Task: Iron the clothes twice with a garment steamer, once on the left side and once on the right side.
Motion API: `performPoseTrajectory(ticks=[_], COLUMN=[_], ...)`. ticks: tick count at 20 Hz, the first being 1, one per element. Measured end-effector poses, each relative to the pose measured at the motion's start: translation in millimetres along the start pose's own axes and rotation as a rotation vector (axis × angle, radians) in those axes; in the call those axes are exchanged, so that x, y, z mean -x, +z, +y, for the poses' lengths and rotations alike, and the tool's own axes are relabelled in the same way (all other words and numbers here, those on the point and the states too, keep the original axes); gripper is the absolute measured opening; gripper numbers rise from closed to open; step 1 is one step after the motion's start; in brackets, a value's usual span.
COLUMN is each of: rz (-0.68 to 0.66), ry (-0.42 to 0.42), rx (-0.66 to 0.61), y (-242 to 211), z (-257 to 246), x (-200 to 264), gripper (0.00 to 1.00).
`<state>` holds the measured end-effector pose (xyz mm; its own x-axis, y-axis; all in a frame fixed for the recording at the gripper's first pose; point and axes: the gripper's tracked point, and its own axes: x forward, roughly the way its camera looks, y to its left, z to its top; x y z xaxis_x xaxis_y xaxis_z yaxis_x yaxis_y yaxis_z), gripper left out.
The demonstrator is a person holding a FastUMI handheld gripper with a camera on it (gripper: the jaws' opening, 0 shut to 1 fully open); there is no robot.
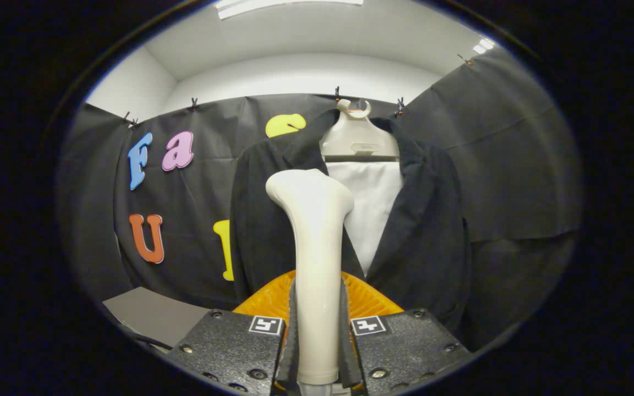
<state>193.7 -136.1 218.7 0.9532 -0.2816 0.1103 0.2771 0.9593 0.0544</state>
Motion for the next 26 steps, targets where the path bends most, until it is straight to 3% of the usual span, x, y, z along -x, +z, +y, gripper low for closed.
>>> performPoseTrajectory(ticks=[26], rz=[0.269], ry=[-0.076], rx=[0.048], y=[-170.9], z=[-26.6], x=[46.2], gripper=[0.32])
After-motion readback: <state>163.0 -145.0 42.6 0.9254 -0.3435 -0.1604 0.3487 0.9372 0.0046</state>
